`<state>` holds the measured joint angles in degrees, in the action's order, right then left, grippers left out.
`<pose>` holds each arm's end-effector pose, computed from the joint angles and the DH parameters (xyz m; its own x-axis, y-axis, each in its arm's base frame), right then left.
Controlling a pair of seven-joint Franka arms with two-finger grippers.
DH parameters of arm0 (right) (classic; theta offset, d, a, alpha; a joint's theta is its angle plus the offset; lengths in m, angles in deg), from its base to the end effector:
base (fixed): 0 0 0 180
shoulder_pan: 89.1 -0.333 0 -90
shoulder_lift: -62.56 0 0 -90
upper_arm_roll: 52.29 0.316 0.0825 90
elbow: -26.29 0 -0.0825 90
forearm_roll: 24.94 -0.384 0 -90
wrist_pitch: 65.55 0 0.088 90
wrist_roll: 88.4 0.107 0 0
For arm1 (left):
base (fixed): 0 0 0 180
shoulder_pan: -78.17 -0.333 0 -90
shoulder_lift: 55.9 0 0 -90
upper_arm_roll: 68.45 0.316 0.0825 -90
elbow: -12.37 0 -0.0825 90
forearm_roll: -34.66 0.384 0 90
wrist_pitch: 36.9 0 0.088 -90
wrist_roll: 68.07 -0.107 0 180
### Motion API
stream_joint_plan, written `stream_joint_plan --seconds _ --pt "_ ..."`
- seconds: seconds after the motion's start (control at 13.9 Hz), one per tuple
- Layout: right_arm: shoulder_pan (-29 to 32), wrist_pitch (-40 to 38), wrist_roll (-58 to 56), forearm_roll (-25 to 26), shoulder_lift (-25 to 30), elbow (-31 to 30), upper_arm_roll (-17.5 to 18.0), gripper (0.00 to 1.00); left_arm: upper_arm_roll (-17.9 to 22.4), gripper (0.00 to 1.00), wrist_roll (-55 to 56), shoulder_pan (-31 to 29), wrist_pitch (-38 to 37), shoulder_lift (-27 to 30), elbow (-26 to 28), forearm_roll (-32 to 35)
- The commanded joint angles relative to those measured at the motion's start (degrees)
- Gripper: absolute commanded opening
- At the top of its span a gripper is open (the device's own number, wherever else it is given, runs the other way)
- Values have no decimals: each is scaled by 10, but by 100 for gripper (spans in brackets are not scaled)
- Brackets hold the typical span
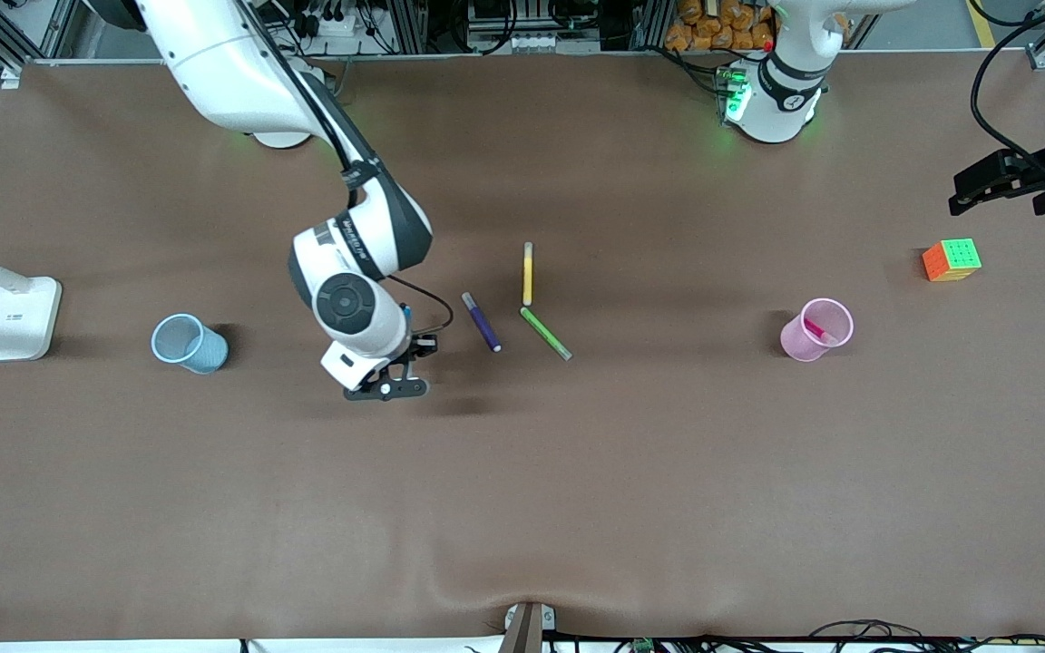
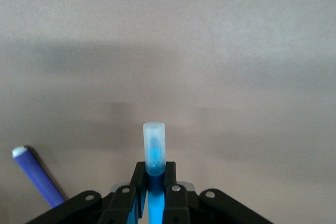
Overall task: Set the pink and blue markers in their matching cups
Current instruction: 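Lift the blue marker and carry it over the light-blue cup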
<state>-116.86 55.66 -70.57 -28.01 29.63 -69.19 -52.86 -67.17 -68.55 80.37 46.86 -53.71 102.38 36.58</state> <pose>0.5920 0.3076 0.2623 0.9825 0.1322 -0.1309 0.1338 -0.9910 0.0037 0.5312 -0.0044 0.6361 0.9973 -0.0208 -0.0710 -0.0231 -0.9992 -0.0320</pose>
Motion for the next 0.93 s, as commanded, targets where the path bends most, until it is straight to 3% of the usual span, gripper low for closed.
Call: stream_joint_plan --seconds 0.0,0.58,0.86 --pt "31 -33 -101 6 31 -6 7 0 -2 100 -7 0 -7 -10 -22 10" --pt "82 -97 -288 4 90 -10 8 0 -2 100 -8 1 -7 -15 -21 8" --pt "147 -98 -448 -11 101 -12 10 0 -2 100 -8 -3 -7 -16 -20 7"
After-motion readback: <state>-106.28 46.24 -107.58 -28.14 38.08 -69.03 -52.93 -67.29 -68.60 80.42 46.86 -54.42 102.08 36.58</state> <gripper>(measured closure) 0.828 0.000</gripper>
